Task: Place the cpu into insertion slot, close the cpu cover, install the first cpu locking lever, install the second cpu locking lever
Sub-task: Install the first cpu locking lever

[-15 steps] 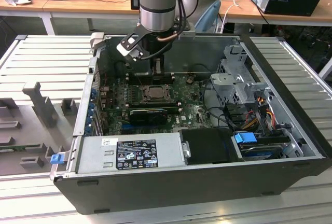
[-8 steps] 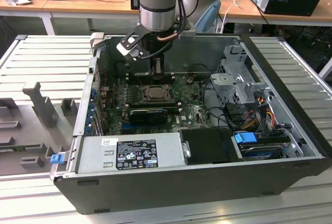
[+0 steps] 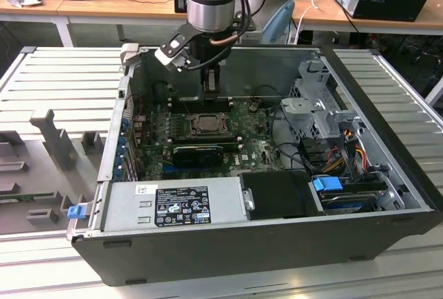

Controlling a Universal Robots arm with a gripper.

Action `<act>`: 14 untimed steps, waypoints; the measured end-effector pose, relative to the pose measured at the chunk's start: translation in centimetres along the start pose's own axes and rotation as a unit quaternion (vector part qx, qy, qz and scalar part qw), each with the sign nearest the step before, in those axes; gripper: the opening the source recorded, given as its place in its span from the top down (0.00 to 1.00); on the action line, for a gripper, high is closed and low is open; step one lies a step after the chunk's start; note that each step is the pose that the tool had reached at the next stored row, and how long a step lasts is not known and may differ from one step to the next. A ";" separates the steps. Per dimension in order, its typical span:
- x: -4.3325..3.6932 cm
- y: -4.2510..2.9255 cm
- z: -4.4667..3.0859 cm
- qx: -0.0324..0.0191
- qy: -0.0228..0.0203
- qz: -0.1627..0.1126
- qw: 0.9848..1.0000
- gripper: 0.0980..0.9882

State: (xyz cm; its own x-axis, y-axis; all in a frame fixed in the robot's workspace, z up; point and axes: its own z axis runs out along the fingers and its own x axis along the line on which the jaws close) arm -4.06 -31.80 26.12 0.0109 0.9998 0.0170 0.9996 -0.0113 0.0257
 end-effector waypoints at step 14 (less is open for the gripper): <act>0.05 0.07 -2.75 0.000 0.000 0.000 1.000 0.99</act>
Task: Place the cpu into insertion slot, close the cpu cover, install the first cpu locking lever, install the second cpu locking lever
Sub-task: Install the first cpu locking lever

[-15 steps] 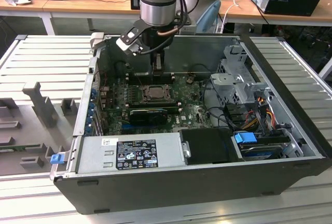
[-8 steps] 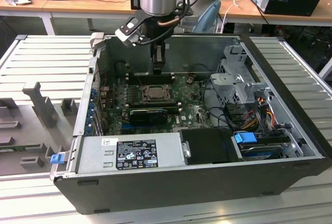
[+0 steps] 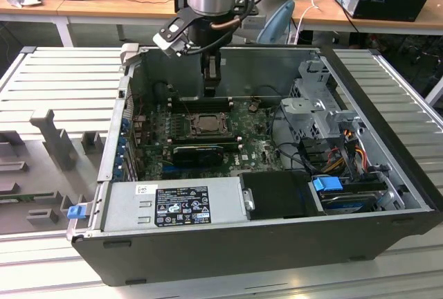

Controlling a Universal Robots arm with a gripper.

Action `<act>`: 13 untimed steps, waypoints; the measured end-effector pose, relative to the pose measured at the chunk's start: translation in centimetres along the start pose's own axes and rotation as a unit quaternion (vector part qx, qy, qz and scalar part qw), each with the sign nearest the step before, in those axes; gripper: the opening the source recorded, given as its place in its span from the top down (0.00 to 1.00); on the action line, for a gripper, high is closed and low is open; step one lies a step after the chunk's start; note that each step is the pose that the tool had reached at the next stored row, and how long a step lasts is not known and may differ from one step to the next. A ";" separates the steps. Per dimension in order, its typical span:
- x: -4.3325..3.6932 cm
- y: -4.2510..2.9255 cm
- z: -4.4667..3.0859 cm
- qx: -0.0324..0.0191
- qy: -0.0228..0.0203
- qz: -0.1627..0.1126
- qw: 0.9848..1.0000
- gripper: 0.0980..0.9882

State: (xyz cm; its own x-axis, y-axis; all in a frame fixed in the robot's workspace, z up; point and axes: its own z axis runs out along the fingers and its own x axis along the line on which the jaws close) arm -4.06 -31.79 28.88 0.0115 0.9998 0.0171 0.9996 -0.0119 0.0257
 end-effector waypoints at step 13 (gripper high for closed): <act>0.02 0.03 -1.22 0.001 0.002 -0.073 0.997 0.99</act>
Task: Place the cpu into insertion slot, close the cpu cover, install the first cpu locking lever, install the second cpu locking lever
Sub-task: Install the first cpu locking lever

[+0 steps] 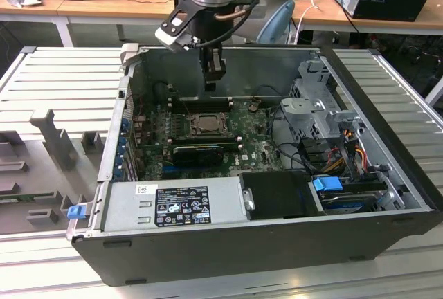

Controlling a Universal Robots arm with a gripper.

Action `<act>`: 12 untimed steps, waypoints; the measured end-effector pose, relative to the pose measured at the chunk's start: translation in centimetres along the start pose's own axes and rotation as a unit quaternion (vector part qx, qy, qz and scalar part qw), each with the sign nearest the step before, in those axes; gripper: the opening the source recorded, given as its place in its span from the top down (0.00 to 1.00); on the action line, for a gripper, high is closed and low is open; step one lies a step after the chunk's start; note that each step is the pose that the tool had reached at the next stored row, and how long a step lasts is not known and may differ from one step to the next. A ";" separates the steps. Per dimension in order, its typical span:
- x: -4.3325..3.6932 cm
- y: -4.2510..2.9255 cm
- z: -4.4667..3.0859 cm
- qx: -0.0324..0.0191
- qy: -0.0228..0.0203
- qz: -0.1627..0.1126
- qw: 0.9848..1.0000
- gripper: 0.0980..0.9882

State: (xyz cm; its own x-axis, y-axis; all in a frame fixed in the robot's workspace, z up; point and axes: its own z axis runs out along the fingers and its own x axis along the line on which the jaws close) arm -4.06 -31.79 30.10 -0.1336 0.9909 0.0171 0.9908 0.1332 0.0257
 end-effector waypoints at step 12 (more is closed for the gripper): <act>-0.01 0.00 0.28 0.005 0.004 -0.180 0.984 0.99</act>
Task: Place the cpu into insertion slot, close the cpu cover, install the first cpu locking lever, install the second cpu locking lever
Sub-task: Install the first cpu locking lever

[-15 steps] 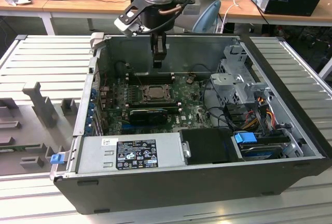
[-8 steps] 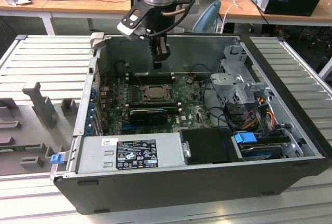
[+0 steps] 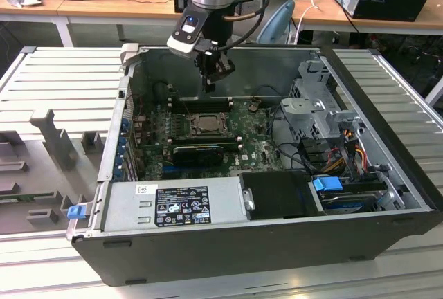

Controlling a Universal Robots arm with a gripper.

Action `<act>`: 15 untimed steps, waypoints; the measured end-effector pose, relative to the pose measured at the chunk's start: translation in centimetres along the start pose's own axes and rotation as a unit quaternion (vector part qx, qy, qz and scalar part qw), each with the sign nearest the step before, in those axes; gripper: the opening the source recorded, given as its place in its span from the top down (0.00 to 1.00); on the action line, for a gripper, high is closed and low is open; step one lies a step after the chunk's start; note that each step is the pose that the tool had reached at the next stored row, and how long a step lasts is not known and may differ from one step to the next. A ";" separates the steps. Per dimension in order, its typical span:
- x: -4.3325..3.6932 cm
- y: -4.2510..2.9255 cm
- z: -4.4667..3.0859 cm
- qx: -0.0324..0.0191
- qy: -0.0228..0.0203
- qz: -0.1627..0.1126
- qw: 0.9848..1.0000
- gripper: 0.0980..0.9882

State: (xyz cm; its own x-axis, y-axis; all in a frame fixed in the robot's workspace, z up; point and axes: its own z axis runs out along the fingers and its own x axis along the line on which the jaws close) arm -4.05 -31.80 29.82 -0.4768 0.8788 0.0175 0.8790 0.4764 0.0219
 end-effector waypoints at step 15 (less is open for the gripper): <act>0.00 0.00 0.03 0.003 0.004 -0.181 0.983 0.99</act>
State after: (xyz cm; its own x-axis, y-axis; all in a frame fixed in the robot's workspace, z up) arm -4.05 -31.79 29.78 -0.7592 0.6507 0.0175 0.6509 0.7588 0.0219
